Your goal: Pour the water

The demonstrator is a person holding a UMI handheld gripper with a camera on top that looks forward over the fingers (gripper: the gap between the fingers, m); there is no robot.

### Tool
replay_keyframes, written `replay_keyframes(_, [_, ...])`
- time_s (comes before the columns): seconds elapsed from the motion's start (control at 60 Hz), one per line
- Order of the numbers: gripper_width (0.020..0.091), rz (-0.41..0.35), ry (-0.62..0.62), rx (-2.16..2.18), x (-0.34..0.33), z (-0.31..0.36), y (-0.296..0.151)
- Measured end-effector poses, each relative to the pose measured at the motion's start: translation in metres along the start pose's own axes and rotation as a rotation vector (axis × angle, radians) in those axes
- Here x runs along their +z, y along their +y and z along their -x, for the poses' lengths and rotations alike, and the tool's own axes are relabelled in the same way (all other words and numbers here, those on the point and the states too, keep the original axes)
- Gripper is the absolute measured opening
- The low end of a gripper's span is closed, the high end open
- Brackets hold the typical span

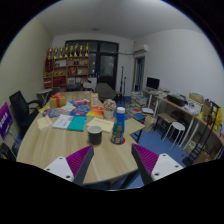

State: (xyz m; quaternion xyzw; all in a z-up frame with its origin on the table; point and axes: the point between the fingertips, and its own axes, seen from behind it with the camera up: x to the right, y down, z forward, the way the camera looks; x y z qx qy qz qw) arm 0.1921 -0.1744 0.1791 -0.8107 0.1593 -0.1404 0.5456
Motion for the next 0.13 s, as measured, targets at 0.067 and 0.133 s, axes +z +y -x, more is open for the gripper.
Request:
replay_keyframes(0.067, [0.0837, -0.004, -0.010, 0.020, -0.047, 0.003, -0.004])
replay_keyframes(0.133, [0.0836, -0.002, -0.021, 0.059, -0.103, 0.051, -0.015])
